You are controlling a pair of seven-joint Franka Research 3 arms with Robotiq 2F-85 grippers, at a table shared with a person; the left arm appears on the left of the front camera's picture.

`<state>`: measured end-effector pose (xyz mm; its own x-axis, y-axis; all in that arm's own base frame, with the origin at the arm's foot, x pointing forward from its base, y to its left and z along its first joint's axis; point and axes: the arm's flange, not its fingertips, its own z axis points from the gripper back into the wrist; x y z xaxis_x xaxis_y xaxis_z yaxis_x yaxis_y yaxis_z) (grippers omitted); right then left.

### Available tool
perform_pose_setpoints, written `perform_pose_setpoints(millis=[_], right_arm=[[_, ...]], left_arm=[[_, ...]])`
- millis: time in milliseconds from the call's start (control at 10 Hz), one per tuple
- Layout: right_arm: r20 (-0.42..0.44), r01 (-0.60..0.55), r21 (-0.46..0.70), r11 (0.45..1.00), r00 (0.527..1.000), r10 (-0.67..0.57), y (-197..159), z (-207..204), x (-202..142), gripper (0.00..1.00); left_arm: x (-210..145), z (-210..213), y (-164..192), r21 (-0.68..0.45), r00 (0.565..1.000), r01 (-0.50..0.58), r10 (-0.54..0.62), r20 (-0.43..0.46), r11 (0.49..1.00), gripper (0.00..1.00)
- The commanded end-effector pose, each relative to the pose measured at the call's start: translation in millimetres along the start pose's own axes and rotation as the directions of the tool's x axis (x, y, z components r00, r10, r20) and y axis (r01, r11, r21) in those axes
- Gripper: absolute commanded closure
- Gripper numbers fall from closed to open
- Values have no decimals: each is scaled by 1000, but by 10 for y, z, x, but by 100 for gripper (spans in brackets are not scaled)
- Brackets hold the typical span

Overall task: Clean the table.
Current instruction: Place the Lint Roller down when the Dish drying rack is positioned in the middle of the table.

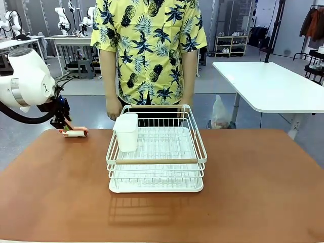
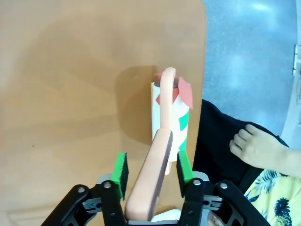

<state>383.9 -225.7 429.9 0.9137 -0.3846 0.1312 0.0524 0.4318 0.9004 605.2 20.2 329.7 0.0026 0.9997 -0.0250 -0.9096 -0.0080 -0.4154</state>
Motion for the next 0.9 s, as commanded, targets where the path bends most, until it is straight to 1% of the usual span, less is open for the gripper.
perform_pose_setpoints(millis=[0,200,400,600,800], right_arm=[[0,-5,5,1000,1000,5,24,15,-6,0],[0,-5,5,1000,1000,5,24,15,-6,0],[0,-5,5,1000,1000,5,24,15,-6,0],[0,-5,5,1000,1000,5,24,15,-6,0],[0,-5,5,1000,1000,5,24,15,-6,0]], left_arm=[[-6,266,118,42,1000,17,-16,-7,999,0],[-23,481,216,202,1000,25,-22,-17,979,0],[-75,672,273,320,999,40,-37,-16,947,0],[-98,864,205,312,998,62,-64,-2,948,0],[-103,905,170,337,999,47,-47,-7,940,0]])
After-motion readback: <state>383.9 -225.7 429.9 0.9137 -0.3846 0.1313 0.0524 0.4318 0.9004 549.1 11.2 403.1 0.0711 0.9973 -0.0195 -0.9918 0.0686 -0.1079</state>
